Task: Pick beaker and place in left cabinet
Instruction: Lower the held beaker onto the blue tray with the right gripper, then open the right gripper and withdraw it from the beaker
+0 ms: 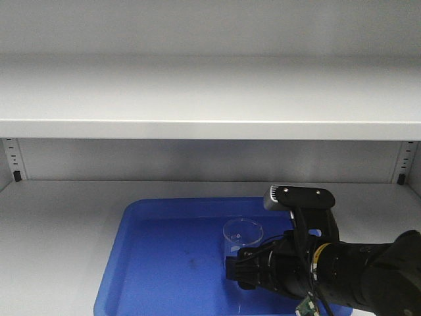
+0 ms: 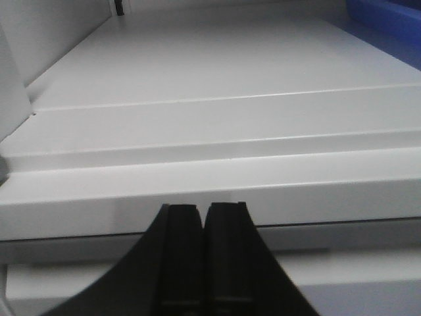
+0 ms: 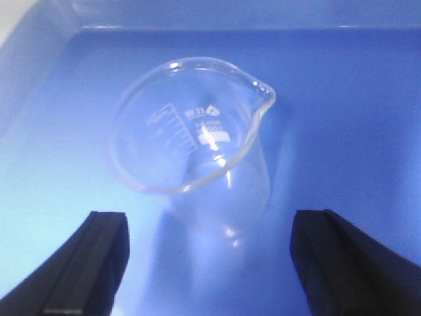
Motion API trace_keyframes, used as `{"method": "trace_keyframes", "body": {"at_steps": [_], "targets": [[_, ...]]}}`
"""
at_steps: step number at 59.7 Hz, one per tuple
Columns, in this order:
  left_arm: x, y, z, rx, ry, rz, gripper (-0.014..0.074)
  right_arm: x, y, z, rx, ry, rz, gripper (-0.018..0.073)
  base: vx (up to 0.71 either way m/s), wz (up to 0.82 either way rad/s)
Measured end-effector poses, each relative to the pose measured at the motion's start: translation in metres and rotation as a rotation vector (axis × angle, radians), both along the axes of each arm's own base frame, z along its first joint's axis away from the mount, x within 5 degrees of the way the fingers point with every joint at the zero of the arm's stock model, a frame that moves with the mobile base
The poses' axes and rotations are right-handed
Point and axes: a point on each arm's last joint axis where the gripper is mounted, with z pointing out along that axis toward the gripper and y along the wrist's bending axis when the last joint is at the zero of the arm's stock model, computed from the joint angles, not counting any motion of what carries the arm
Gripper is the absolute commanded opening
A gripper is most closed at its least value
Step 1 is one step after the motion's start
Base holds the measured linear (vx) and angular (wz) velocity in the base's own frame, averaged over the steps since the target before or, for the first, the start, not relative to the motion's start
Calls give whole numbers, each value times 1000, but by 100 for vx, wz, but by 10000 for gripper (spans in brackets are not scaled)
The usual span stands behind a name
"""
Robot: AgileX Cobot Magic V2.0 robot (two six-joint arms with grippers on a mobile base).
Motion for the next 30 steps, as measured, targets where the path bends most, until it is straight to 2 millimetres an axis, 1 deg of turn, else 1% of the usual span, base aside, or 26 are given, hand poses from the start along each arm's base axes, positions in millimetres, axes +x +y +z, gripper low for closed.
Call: {"method": "trace_keyframes", "body": {"at_steps": [11,21,27,30], "targets": [[0,0,0,0,0,0,4,-6,-3,6,0,11,1,553,0,0],[0,0,0,0,0,0,4,-14,-8,19,17,-23,4,546,0,0],[0,0,0,0,0,0,4,-19,-12,27,15,-47,13,508,0,0],[0,0,0,0,0,0,4,-23,-14,32,10,-55,18,462,0,0]]}}
